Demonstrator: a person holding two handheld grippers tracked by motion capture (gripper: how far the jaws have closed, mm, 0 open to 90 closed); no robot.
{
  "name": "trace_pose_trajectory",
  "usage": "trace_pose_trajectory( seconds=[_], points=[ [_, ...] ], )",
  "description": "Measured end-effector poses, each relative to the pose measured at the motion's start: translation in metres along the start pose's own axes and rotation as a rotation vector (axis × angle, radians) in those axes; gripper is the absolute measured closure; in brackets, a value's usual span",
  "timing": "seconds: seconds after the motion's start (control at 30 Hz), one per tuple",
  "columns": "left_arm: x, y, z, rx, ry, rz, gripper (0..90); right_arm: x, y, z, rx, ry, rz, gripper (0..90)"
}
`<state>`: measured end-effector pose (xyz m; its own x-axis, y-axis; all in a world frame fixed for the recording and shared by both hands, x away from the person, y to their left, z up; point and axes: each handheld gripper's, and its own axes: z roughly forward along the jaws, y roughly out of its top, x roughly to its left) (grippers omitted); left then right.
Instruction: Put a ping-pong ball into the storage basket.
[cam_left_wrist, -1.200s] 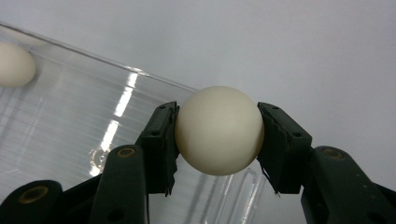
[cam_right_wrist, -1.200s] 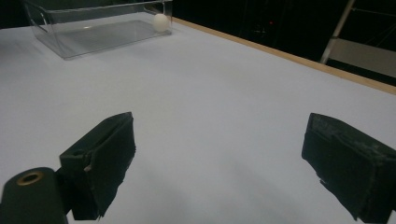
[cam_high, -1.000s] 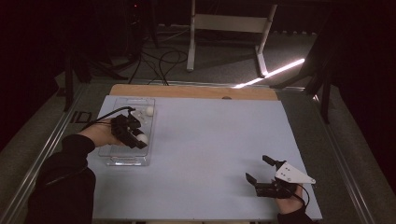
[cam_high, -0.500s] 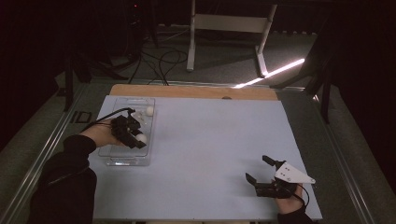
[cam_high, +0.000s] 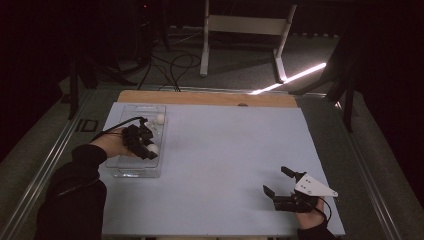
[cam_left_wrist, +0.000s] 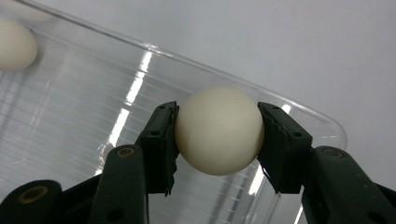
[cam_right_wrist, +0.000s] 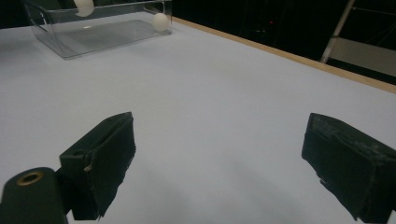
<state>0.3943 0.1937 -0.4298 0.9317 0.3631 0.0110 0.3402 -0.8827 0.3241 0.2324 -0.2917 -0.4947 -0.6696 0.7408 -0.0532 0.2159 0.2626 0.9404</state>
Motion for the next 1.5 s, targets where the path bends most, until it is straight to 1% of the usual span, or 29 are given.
trace_pose_trajectory(
  seconds=[0.2, 0.23, 0.27, 0.3, 0.37, 0.47, 0.5, 0.57, 0.6, 0.63, 0.7, 0.73, 0.8, 0.83, 0.9, 0.93, 1.0, 1.03, 1.1, 1.17, 1.23, 1.3, 1.37, 1.4, 1.5],
  points=[
    [0.002, 0.0, -0.002, 0.003, 0.013, -0.026, 50.3, 0.0, 0.0, 0.001, 0.002, 0.0, -0.002, 9.6],
    [0.003, 0.001, -0.003, 0.014, 0.024, -0.033, 45.8, 0.0, 0.0, 0.0, 0.002, 0.0, -0.004, 9.6],
    [0.003, 0.0, -0.003, 0.013, 0.027, -0.039, 43.5, 0.0, 0.0, 0.0, 0.001, -0.001, -0.003, 9.6],
    [0.003, 0.0, -0.004, 0.012, 0.03, -0.043, 39.3, 0.0, 0.0, 0.0, 0.0, -0.001, -0.003, 9.6],
    [0.004, 0.0, -0.006, 0.008, 0.031, -0.064, 31.5, -0.001, 0.0, 0.0, 0.001, 0.0, -0.001, 9.7],
    [0.004, -0.001, -0.011, -0.014, 0.016, -0.062, 22.7, 0.0, 0.0, 0.0, 0.002, -0.001, -0.004, 9.7],
    [0.005, 0.0, -0.013, -0.02, 0.012, -0.076, 18.3, 0.0, 0.0, 0.0, 0.004, 0.0, -0.005, 9.7],
    [0.005, 0.0, -0.016, -0.038, 0.014, -0.071, 14.3, 0.0, 0.0, 0.0, 0.003, -0.001, -0.004, 9.7],
    [0.005, 0.001, -0.017, -0.042, 0.008, -0.069, 12.0, 0.0, 0.0, 0.001, 0.004, -0.002, -0.003, 9.6],
    [0.004, 0.001, -0.018, -0.038, 0.023, -0.067, 9.3, 0.0, 0.0, 0.001, 0.004, -0.002, -0.003, 9.7],
    [0.004, 0.003, -0.02, -0.052, 0.004, -0.078, 2.8, 0.0, 0.0, 0.0, 0.004, -0.002, -0.003, 9.6],
    [0.003, 0.004, -0.021, -0.053, 0.022, -0.069, 1.6, 0.0, 0.0, 0.0, 0.005, -0.001, -0.005, 9.6],
    [0.003, 0.005, -0.023, -0.062, 0.012, -0.074, 0.3, 0.0, 0.0, 0.0, 0.004, 0.0, -0.004, 9.7],
    [0.002, 0.006, -0.023, -0.063, 0.019, -0.071, 0.3, 0.0, 0.0, 0.0, 0.005, -0.001, -0.004, 9.6],
    [0.002, 0.007, -0.024, -0.067, 0.012, -0.074, 0.3, 0.0, 0.0, 0.0, 0.003, 0.0, -0.004, 9.7],
    [0.001, 0.008, -0.025, -0.066, 0.014, -0.068, 0.3, 0.0, 0.0, 0.0, 0.002, 0.0, -0.004, 9.7],
    [0.0, 0.008, -0.025, -0.079, 0.014, -0.078, 0.3, 0.0, 0.0, 0.0, 0.003, 0.0, -0.003, 9.7],
    [0.0, 0.009, -0.026, -0.083, 0.012, -0.079, 0.3, 0.0, 0.0, 0.0, 0.003, 0.0, -0.002, 9.6],
    [-0.001, 0.011, -0.026, -0.087, -0.004, -0.094, 0.3, 0.0, 0.0, 0.0, 0.003, 0.0, -0.004, 9.7],
    [-0.003, 0.013, -0.027, -0.096, -0.012, -0.088, 0.3, 0.001, 0.0, 0.0, 0.002, 0.0, -0.004, 9.7],
    [-0.005, 0.015, -0.027, -0.105, -0.011, -0.077, 0.3, 0.001, 0.0, 0.0, 0.003, 0.0, -0.003, 9.7],
    [-0.006, 0.018, -0.028, -0.121, -0.02, -0.079, 0.3, 0.001, 0.001, 0.0, 0.003, 0.0, -0.002, 9.6],
    [-0.009, 0.021, -0.028, -0.133, -0.012, -0.069, 0.3, 0.001, 0.001, 0.0, 0.003, 0.0, -0.003, 9.6],
    [-0.01, 0.023, -0.028, -0.134, -0.025, -0.072, 0.3, 0.001, 0.001, 0.0, 0.003, 0.0, -0.003, 9.6],
    [-0.013, 0.029, -0.028, -0.133, -0.027, -0.07, 0.3, 0.001, 0.0, 0.0, 0.003, 0.001, -0.002, 9.7]
  ],
)
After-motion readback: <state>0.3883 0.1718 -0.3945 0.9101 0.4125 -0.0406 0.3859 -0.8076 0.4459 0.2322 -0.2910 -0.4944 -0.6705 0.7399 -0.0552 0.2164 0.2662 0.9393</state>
